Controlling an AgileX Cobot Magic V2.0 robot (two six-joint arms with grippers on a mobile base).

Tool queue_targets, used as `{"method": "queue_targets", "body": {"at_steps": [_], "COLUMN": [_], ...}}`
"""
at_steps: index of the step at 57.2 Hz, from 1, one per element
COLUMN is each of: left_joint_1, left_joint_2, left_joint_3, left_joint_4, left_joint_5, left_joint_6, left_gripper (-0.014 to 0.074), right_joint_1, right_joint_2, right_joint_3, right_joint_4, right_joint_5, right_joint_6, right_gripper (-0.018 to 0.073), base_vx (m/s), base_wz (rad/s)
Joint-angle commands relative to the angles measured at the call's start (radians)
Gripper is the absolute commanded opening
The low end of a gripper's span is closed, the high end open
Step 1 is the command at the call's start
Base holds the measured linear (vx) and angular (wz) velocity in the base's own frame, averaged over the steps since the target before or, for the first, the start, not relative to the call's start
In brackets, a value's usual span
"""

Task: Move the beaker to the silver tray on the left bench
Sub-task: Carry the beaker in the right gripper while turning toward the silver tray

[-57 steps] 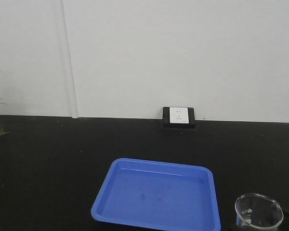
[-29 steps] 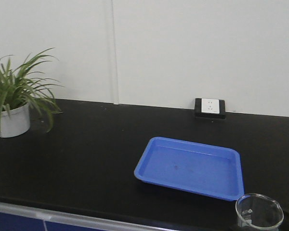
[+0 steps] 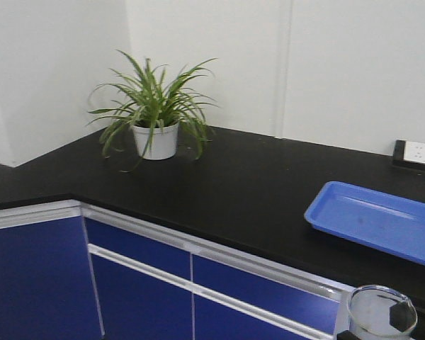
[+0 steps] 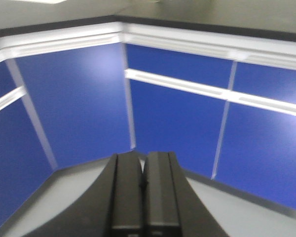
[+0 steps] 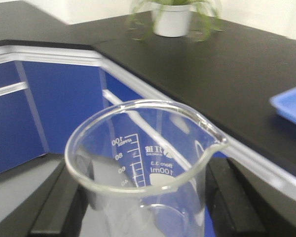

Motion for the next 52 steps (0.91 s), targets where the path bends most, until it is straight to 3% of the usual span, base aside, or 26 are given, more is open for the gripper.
{"method": "queue_targets", "body": {"at_steps": [1,52], "left_joint_1": [-0.006,-0.006], "left_joint_2": [-0.016,-0.016], "left_joint_3": [0.028,0.028], "left_joint_4": [-0.002,-0.002], "left_joint_5": [-0.078,-0.078], "left_joint_6": [-0.003,-0.003], "left_gripper": [0.0001,0.0001], "right_joint_1": [-0.004,-0.004], "right_joint_2": [-0.004,-0.004], "right_joint_3": [-0.032,-0.032], "right_joint_4": [-0.017,-0.017], "right_joint_5": [-0.048,-0.048], "right_joint_6": [0.0,0.0], "right_gripper": [-0.0006,-0.0006], "base_vx": [-0.33,-0.26], "base_wz": [0.55,0.53]}}
